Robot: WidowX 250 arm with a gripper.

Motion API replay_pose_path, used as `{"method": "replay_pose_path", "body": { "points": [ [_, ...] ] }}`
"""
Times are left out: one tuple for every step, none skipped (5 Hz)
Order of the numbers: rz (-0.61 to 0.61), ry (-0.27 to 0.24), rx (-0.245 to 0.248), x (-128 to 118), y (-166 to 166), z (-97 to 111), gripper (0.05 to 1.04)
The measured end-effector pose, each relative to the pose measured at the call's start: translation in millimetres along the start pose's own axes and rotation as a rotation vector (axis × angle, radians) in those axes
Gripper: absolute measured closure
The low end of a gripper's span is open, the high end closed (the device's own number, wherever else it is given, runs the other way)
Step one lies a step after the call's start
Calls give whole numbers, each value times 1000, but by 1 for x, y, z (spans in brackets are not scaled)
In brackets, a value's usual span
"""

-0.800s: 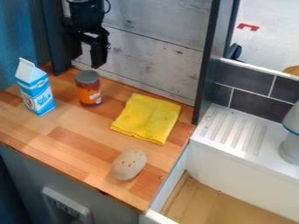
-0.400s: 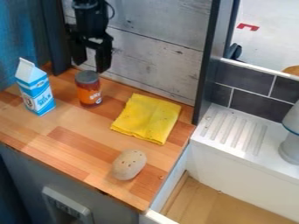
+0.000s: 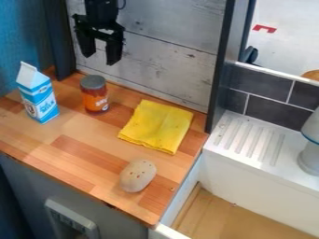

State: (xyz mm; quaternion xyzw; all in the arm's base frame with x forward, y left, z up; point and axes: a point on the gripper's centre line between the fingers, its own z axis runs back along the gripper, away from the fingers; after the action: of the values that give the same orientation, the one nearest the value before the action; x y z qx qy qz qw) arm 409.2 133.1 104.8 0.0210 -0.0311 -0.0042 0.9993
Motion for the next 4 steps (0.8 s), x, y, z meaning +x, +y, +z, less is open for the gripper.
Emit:
{"method": "replay_pose_path", "body": {
  "points": [
    [28,46,36,2,9,-14,83],
    [38,60,54,2,11,-21,83],
    [46,49,44,1,8,-32,83],
    [63,71,4,-10,0,-55,83]
  ]
}}
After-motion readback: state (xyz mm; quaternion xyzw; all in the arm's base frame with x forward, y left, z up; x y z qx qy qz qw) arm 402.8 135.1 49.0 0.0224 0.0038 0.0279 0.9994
